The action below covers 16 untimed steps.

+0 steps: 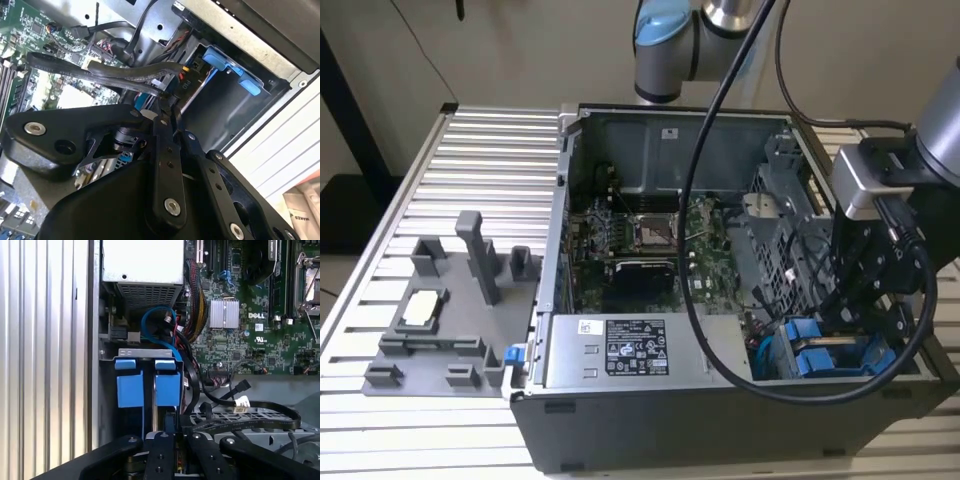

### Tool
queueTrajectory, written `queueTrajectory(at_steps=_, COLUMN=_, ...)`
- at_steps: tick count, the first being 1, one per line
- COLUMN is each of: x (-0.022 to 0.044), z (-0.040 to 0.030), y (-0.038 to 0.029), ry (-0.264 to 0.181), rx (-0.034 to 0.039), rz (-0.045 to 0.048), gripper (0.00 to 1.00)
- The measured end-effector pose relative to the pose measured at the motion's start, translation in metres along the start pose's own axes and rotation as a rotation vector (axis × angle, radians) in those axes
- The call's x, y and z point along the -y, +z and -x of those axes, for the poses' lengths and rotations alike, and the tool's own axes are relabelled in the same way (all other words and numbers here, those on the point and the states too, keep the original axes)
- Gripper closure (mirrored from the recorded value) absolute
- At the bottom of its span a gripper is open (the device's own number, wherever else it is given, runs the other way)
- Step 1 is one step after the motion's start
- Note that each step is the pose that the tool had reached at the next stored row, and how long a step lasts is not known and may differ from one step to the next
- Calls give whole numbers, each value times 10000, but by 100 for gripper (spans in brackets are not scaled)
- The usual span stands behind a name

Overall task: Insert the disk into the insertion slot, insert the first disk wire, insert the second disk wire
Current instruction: 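Insert the second disk wire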

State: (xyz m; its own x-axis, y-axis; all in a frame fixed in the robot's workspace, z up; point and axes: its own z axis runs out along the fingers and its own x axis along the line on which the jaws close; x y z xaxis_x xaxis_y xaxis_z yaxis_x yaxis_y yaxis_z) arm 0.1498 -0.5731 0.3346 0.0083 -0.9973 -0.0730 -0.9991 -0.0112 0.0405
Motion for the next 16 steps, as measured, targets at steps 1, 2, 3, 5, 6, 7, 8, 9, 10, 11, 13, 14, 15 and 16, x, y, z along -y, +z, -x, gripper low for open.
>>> queueTrajectory(at_steps=1, x=3, z=-1, y=3, ry=3, rx=5, rz=1, gripper=84)
queueTrajectory(at_steps=2, x=9, z=0, y=3, ry=7, rx=7, rz=8, gripper=84)
queueTrajectory(at_steps=3, x=15, z=0, y=3, ry=12, rx=7, rz=24, gripper=84)
queueTrajectory(at_steps=5, x=31, z=-2, y=11, ry=21, rx=32, rz=84, gripper=83)
queueTrajectory(at_steps=6, x=34, z=-3, y=4, ry=32, rx=28, rz=120, gripper=83)
queueTrajectory(at_steps=7, x=35, z=-4, y=-13, ry=44, rx=18, rz=152, gripper=76)
queueTrajectory(at_steps=8, x=38, z=-4, y=-34, ry=55, rx=15, rz=188, gripper=76)
queueTrajectory(at_steps=9, x=39, z=-4, y=-56, ry=67, rx=16, rz=223, gripper=76)
queueTrajectory(at_steps=10, x=41, z=-5, y=-80, ry=81, rx=15, rz=256, gripper=76)
queueTrajectory(at_steps=11, x=43, z=-5, y=-104, ry=93, rx=13, rz=288, gripper=76)
queueTrajectory(at_steps=13, x=43, z=-5, y=-153, ry=124, rx=18, rz=342, gripper=76)
queueTrajectory(at_steps=14, x=42, z=-4, y=-181, ry=143, rx=18, rz=359, gripper=76)
queueTrajectory(at_steps=15, x=40, z=-3, y=-213, ry=158, rx=17, rz=369, gripper=76)
queueTrajectory(at_steps=16, x=40, z=-1, y=-244, ry=169, rx=19, rz=377, gripper=76)
